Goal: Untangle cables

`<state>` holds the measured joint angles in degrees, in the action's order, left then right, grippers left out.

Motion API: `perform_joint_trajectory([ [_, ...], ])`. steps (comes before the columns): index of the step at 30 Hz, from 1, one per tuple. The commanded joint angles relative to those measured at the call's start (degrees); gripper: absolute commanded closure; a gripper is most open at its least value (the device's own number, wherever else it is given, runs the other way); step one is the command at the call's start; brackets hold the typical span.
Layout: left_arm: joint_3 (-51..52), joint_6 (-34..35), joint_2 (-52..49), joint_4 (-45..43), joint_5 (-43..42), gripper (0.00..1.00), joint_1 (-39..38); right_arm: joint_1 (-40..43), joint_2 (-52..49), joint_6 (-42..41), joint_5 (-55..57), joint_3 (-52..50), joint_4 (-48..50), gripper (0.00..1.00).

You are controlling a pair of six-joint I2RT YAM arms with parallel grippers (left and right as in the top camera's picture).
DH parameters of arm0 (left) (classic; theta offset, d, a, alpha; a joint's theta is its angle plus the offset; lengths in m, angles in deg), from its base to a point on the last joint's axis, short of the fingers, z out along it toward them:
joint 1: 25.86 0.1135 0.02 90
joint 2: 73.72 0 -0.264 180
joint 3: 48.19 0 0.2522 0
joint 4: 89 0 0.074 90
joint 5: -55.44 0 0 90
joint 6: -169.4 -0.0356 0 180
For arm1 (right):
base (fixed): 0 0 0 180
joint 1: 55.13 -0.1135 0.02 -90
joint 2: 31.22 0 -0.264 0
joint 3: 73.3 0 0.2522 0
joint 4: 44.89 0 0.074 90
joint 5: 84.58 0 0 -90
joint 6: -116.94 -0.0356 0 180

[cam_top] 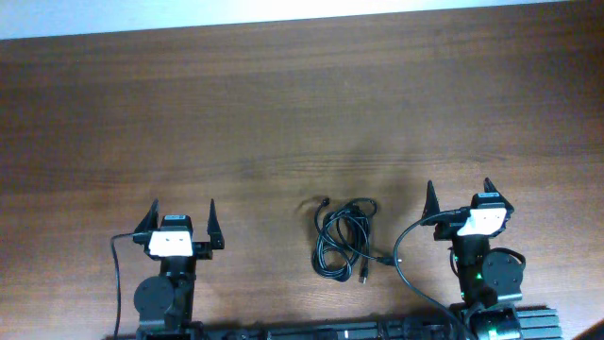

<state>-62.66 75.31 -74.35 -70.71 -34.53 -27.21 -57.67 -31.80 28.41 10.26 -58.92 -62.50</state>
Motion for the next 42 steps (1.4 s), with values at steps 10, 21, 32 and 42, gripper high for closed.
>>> perform_joint_trajectory([
  [10,-1.5,0.8,0.2,2.4,0.2,0.01,0.4,0.3,0.2,-0.2,-0.3,-0.3,-0.4,0.01],
  [21,-14.3,0.8,-10.7,12.3,0.2,0.01,0.4,0.3,0.2,-0.2,-0.3,-0.3,-0.4,0.01],
  [32,-34.6,-0.7,-38.4,23.1,-4.8,0.01,0.4,0.3,0.2,-0.2,-0.3,-0.3,-0.4,0.01],
  [42,-52.7,-3.8,-62.6,38.3,-11.9,0.01,0.3,0.3,0.2,-0.2,-0.3,-0.3,-0.4,0.01],
])
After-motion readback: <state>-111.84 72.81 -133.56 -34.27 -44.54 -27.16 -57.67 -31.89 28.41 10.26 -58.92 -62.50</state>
